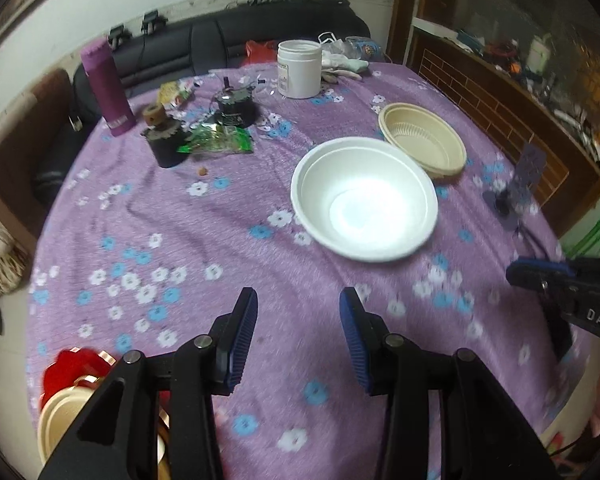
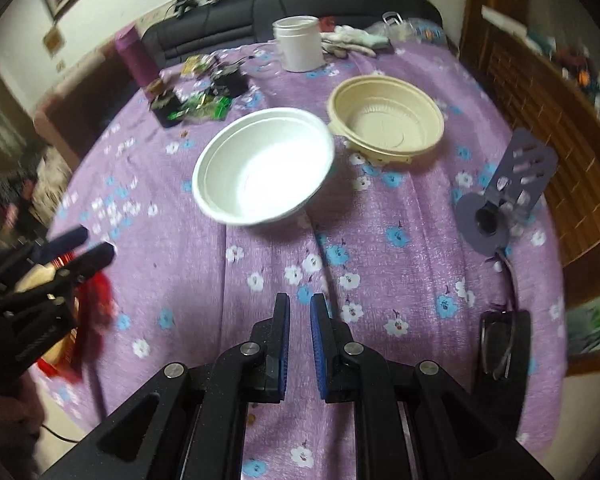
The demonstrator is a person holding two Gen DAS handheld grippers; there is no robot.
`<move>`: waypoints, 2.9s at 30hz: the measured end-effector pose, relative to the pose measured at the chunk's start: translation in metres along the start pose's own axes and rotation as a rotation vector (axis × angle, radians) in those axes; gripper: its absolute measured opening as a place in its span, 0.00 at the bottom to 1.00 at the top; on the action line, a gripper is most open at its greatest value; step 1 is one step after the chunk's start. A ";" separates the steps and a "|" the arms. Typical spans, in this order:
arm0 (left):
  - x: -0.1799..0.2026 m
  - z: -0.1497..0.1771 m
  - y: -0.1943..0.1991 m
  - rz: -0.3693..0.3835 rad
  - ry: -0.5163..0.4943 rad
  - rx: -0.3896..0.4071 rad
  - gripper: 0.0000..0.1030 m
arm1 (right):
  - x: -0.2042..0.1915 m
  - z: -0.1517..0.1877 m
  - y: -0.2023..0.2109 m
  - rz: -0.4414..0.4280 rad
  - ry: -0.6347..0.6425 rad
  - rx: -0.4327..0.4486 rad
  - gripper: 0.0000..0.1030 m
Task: Organize plates and bowls
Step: 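Move the left gripper to the white bowl, then grasp the rim of the white bowl with the left gripper, then lift the white bowl with the left gripper and carry it over the stack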
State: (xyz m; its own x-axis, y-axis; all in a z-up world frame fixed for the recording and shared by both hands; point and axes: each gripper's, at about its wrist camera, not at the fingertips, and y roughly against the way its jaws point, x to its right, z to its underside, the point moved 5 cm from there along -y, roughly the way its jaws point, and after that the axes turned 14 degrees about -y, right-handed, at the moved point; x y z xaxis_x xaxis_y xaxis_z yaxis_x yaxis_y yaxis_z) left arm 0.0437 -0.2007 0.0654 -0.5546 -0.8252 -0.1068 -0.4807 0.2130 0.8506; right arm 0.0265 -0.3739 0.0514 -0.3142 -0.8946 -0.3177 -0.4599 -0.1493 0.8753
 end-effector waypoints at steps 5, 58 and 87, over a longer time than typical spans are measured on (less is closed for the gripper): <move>-0.008 -0.021 -0.033 0.077 0.068 -0.031 0.40 | 0.013 -0.032 -0.009 -0.062 -0.057 -0.015 0.11; 0.058 0.111 -0.001 0.028 -0.152 -0.117 0.26 | 0.007 0.091 -0.038 -0.144 -0.027 -0.311 0.14; 0.063 0.088 0.038 -0.176 -0.278 0.027 0.17 | -0.015 0.091 0.008 -0.049 0.073 -0.057 0.16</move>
State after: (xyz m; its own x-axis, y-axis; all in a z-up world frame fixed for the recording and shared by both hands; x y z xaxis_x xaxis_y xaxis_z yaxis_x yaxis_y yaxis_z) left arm -0.0695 -0.1987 0.0452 -0.6235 -0.6772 -0.3907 -0.6017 0.0966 0.7928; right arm -0.0478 -0.3236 0.0296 -0.2298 -0.9138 -0.3350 -0.4245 -0.2156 0.8794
